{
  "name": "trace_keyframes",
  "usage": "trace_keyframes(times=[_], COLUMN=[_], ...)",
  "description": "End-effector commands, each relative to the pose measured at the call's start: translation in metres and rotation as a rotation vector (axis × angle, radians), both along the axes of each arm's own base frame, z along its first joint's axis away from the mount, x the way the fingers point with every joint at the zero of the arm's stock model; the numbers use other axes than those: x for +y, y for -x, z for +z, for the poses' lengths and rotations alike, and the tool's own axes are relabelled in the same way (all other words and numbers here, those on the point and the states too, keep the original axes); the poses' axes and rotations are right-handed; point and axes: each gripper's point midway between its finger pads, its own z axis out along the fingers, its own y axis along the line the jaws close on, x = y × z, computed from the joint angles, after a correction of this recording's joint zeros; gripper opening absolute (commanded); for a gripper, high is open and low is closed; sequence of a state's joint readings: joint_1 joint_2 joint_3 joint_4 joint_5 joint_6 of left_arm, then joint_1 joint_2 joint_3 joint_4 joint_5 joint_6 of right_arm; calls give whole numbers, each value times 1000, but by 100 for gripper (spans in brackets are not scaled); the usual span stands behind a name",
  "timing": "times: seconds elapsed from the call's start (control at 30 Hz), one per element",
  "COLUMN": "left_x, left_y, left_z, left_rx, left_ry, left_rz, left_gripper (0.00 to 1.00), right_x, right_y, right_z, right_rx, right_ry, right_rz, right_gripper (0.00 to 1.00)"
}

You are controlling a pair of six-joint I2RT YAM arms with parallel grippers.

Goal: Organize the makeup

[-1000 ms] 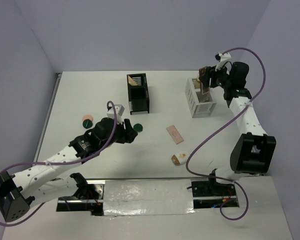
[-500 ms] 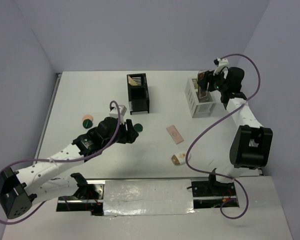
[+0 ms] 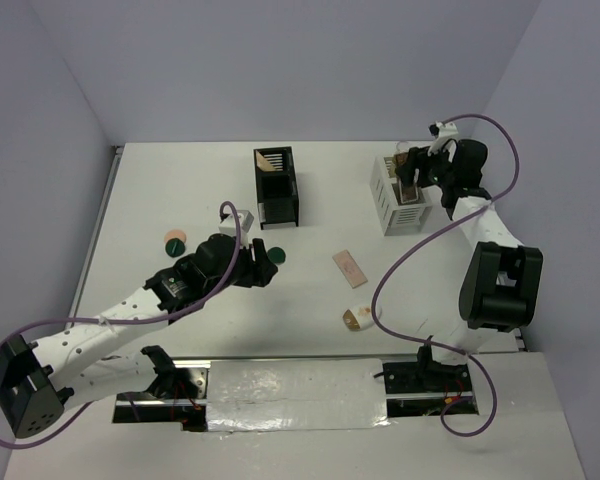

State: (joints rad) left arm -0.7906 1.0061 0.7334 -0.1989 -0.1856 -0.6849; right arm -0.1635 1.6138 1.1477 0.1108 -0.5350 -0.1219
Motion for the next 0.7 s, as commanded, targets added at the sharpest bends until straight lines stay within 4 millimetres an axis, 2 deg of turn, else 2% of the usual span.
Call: trace_keyframes(times=[0.0,0.1,0.27,0.47,0.53,0.63,0.67], left_x=[-10,-9,-9,-7,-6,-4,-3], left_y=[-8,-8,-8,-7,-7,-6,-5], left_z=[28,29,29,28,27,27,26], left_rx=[-63,-67,-71,-72,-70,-73,-72], left_ry=[58,58,56,55,52,56,55], left_rz=[-8,-8,-9,-6,-2,3,3], left_gripper=[64,64,64,64,64,64,64], right_x=[-3,-4,-6,-8,-6,7,16], right_y=[-1,4,14,28,32,49,64], right_z=[2,3,16,28,32,43,36], right_rx=[-30,-21,-51,-65,-74,-78,-22], right_ry=[13,22,31,37,44,78,72], right_rz=[-5,4,12,20,37,158,214], right_gripper=[74,76,75,64,64,66,69])
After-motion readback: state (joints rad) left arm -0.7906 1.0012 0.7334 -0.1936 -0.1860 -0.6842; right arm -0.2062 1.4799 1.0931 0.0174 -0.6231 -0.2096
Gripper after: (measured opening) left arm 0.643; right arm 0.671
